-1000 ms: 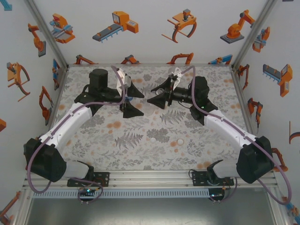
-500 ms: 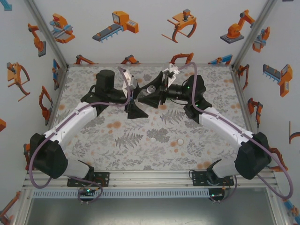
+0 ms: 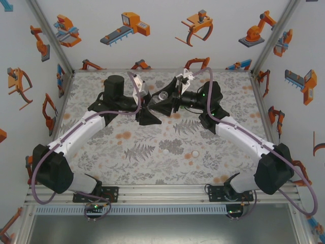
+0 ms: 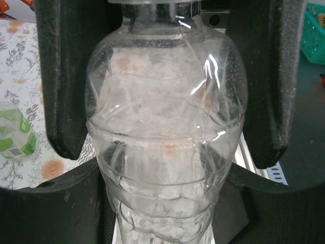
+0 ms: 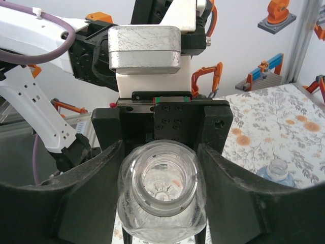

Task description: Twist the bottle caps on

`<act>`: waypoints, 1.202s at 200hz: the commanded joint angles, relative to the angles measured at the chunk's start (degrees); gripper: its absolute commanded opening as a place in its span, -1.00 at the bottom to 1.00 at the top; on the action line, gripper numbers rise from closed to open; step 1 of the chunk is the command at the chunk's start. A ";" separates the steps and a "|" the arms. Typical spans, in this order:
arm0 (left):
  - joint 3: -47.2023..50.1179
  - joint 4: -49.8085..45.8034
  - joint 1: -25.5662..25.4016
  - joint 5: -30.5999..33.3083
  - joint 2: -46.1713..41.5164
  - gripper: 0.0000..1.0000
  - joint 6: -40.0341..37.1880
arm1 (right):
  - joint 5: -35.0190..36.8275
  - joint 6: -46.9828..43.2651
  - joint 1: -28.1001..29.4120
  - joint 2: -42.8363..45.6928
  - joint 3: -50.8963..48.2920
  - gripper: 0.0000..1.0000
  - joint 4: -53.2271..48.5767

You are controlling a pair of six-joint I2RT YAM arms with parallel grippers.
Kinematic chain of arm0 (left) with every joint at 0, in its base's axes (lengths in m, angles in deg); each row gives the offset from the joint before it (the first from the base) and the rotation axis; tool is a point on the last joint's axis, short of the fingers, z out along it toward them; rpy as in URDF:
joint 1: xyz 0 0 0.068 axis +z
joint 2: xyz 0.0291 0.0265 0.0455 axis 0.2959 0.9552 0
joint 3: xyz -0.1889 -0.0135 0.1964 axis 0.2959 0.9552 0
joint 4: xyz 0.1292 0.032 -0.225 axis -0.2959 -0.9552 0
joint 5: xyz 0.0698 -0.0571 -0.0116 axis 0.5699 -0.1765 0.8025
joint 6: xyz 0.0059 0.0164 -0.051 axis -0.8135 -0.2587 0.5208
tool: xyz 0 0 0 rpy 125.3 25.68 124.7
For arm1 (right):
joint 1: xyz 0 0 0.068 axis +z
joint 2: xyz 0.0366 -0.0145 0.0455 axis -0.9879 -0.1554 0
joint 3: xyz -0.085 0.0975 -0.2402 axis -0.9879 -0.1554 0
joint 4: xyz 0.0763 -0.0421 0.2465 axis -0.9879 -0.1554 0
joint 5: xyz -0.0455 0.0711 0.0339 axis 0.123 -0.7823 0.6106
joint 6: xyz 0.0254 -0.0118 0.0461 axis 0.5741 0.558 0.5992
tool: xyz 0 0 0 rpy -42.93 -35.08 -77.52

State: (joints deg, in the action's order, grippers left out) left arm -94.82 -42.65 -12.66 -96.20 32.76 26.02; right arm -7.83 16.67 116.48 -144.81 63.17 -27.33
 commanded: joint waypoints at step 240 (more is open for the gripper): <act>-1.44 -3.22 7.10 18.97 -2.13 -0.99 1.83 | 49.98 13.28 11.76 -0.97 -0.92 0.00 -66.01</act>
State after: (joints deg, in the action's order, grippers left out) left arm -96.53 -47.78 -5.84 -77.19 32.50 27.09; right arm 39.99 24.97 126.29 -143.35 62.84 -91.79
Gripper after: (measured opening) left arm 0.566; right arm 0.504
